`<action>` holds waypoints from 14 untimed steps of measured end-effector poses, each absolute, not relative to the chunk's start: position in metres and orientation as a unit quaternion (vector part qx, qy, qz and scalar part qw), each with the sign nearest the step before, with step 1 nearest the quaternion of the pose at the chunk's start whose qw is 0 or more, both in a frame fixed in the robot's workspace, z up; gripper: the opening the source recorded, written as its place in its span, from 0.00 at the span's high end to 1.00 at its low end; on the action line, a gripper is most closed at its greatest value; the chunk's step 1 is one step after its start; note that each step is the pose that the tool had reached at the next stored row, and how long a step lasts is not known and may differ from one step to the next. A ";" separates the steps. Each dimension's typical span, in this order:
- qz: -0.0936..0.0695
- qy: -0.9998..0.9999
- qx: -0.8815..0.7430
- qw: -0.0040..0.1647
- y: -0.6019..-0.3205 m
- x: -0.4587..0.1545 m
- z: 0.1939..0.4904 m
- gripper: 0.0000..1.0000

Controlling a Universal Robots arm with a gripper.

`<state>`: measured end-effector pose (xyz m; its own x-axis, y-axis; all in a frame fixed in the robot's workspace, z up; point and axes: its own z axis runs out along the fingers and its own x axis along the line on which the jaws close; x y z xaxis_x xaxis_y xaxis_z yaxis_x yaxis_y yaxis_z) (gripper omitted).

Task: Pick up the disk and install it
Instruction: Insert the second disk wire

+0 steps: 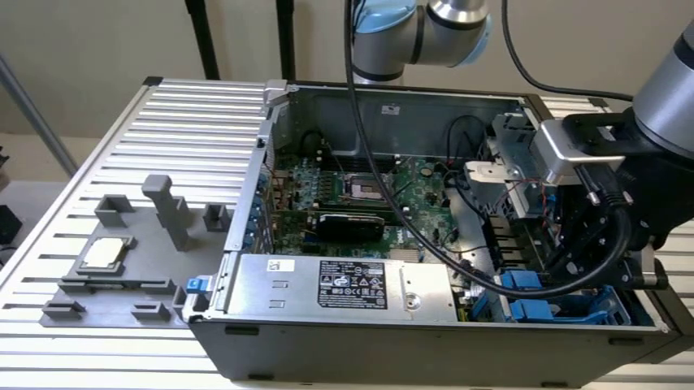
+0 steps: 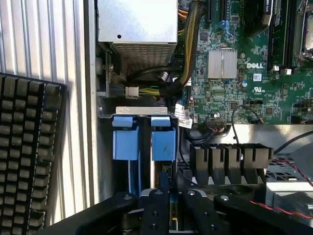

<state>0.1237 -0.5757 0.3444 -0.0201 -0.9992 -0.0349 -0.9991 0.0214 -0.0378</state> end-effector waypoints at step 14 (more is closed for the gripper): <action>-0.002 0.714 -0.699 0.026 -0.575 0.125 0.342 0.84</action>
